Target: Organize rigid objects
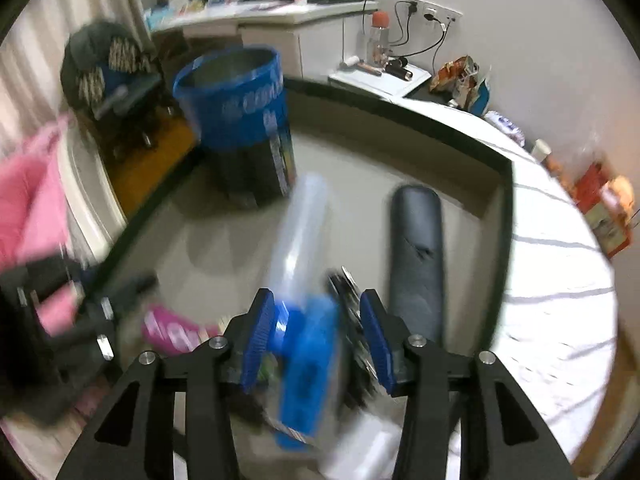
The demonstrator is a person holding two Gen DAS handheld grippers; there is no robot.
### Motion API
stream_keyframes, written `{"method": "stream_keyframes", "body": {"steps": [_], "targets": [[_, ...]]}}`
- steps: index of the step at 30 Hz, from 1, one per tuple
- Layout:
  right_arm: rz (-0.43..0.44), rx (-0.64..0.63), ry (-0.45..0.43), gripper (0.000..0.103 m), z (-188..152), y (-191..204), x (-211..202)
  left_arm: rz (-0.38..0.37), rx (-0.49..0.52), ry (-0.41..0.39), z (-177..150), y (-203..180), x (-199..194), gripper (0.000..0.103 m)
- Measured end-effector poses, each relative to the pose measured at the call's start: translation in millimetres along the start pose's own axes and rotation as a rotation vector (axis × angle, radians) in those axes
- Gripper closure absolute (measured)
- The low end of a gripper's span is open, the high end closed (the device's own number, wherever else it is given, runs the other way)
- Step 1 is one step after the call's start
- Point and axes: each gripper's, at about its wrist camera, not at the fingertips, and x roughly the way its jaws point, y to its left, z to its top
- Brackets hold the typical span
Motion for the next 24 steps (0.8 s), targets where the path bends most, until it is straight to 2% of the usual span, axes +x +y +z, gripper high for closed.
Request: {"method": "stream_keyframes", "body": {"steps": [6, 15, 16, 17, 18, 24], "targets": [[-0.013, -0.11, 0.076, 0.056, -26.4, 5.4, -8.2, 0.001, -0.002, -0.001, 0.2, 0.1, -0.3, 0.079], [0.039, -0.127, 0.125, 0.057, -21.4, 7.4, 11.8, 0.003, 0.001, 0.0, -1.0, -1.4, 0.1, 0.079], [0.049, -0.132, 0.122, 0.058, -19.6, 8.7, 11.6, 0.002, 0.001, 0.001, -0.8, -1.2, 0.1, 0.079], [0.066, -0.125, 0.12, 0.067, -16.4, 8.9, 13.0, 0.002, 0.001, 0.0, -0.7, -1.5, -0.2, 0.079], [0.065, -0.126, 0.114, 0.072, -14.8, 10.4, 13.2, 0.002, 0.0, 0.001, -0.8, -1.8, -0.2, 0.079], [0.063, -0.11, 0.097, 0.075, 4.0, 13.7, 22.2, 0.002, 0.001, 0.001, -1.0, -1.3, -0.2, 0.079]]}}
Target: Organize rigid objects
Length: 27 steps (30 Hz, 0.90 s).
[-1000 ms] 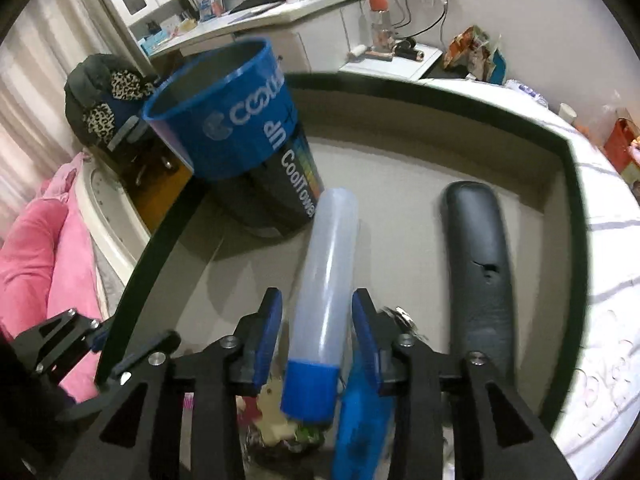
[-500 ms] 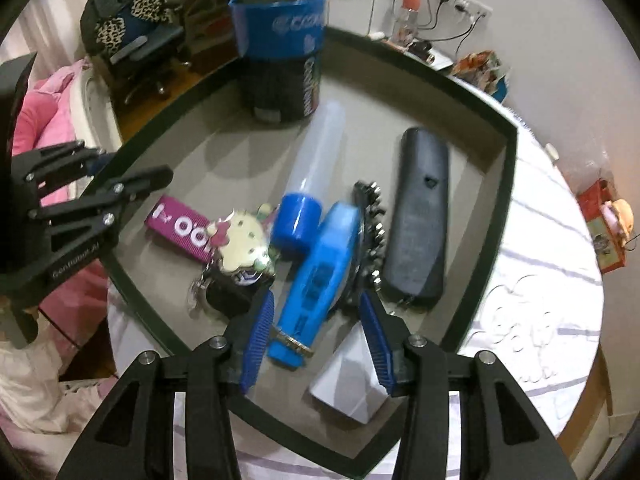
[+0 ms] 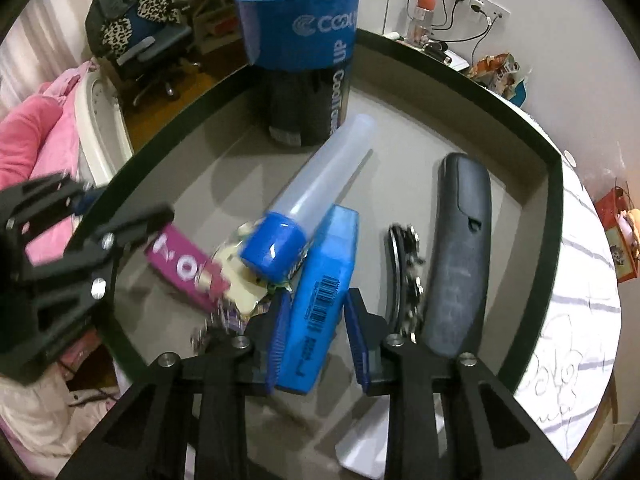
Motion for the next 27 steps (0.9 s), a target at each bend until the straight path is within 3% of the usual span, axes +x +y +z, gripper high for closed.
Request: {"method": "stream_keyframes", "body": {"steps": [8, 11, 13, 15, 16, 19, 24, 27], "targets": [[0.059, 0.092, -0.027, 0.075, 15.3, -13.2, 14.3, -0.002, 0.003, 0.002, 1.2, -0.2, -1.1, 0.078], [0.074, 0.107, -0.07, 0.075, 6.1, -17.8, -0.8, -0.004, 0.003, 0.001, 1.5, -0.4, -1.3, 0.078], [0.02, 0.123, -0.131, 0.074, -4.8, -25.3, -25.3, -0.006, 0.003, 0.001, 2.1, 0.3, -1.3, 0.078], [-0.04, 0.152, -0.183, 0.056, -17.9, -34.1, -47.2, -0.006, 0.002, 0.001, 2.4, 0.1, -1.4, 0.078], [-0.086, 0.175, -0.207, 0.052, -26.3, -39.9, -58.4, -0.005, 0.003, 0.001, 2.2, 0.5, -1.4, 0.078], [-0.187, 0.196, -0.229, 0.049, -47.8, -49.1, -74.3, -0.006, 0.002, 0.001, 2.1, 0.5, -1.4, 0.078], [-0.226, 0.27, -0.192, 0.049, -71.3, -69.5, -63.3, -0.005, 0.003, 0.001, 2.0, 0.5, -1.5, 0.078], [-0.162, 0.277, -0.173, 0.05, -73.0, -69.8, -49.3, -0.006, 0.002, 0.0, 1.7, 0.7, -1.4, 0.078]]}}
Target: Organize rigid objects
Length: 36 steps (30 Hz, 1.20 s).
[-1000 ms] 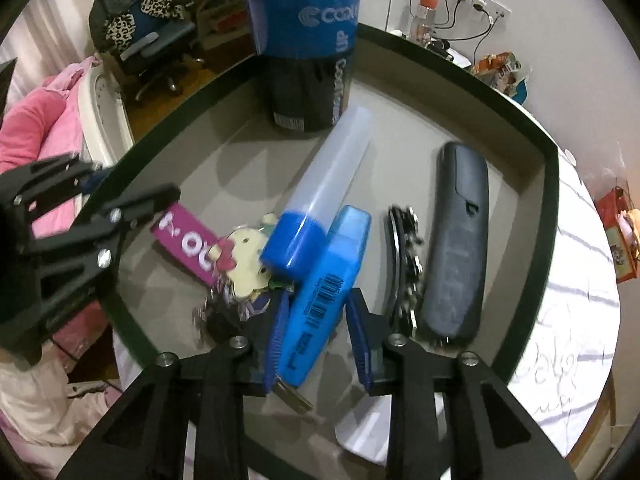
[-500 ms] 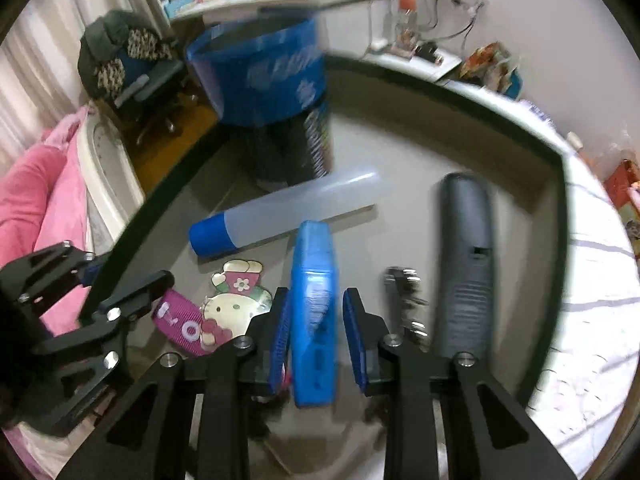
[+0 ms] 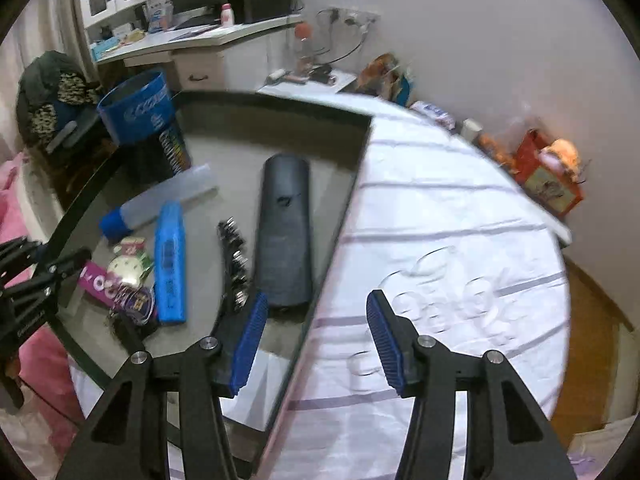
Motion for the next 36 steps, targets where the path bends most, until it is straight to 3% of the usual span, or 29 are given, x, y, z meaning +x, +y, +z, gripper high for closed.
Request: {"method": "stream_keyframes", "body": {"steps": [1, 3, 6, 9, 36], "targets": [[0.033, 0.01, -0.002, 0.052, -2.3, 0.3, 4.1, 0.0, 0.001, -0.001, -0.1, 0.1, -0.1, 0.078], [0.053, 0.024, 0.009, 0.07, -4.4, 2.4, 10.8, 0.0, 0.0, -0.006, 0.2, 2.3, -0.7, 0.078], [0.027, 0.019, 0.033, 0.085, -11.1, 1.3, 16.9, 0.006, 0.003, -0.012, 1.1, 2.4, -1.0, 0.078], [0.054, 0.045, 0.028, 0.085, -16.6, -5.0, 15.8, 0.007, 0.013, -0.016, 1.5, -1.4, -0.7, 0.078], [-0.01, 0.188, 0.024, 0.084, -50.8, -68.0, -13.4, -0.09, 0.137, -0.008, 32.6, -89.7, 17.8, 0.078]]}}
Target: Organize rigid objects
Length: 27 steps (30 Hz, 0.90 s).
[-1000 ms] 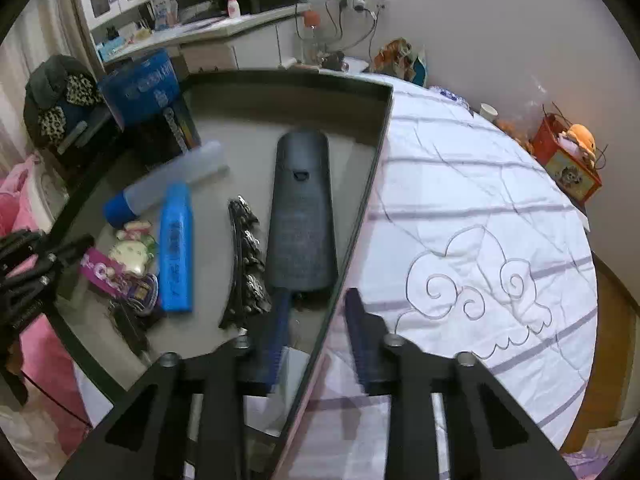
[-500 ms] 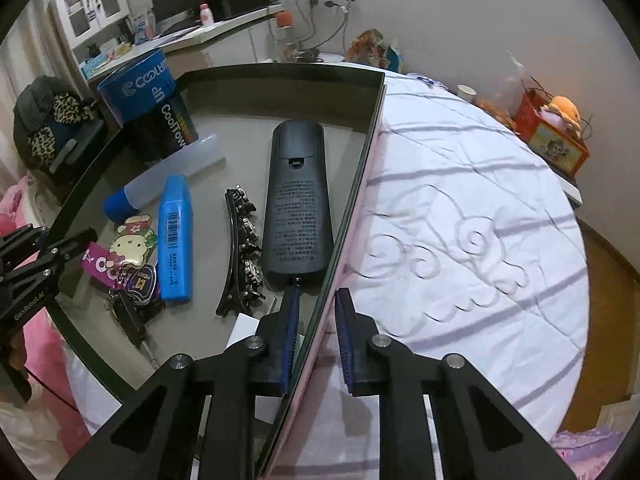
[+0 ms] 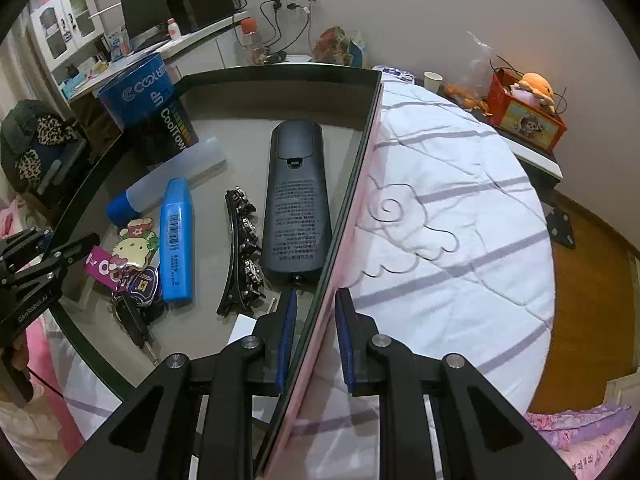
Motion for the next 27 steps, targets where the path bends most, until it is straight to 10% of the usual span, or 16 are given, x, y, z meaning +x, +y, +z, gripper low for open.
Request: {"method": "stream_keyframes", "body": {"steps": [11, 15, 27], "targets": [[0.029, 0.039, -0.048, 0.08, -6.3, -5.4, -8.7, -0.058, -0.021, -0.011, -3.8, 5.2, -4.0, 0.072], [0.065, 0.069, -0.122, 0.046, -17.0, -7.1, -27.4, -0.051, -0.039, -0.063, -13.5, 15.3, -22.7, 0.042], [0.097, 0.125, -0.249, 0.023, -49.8, -1.7, -54.9, -0.066, -0.076, -0.088, -27.9, 27.1, -42.5, 0.019]]}}
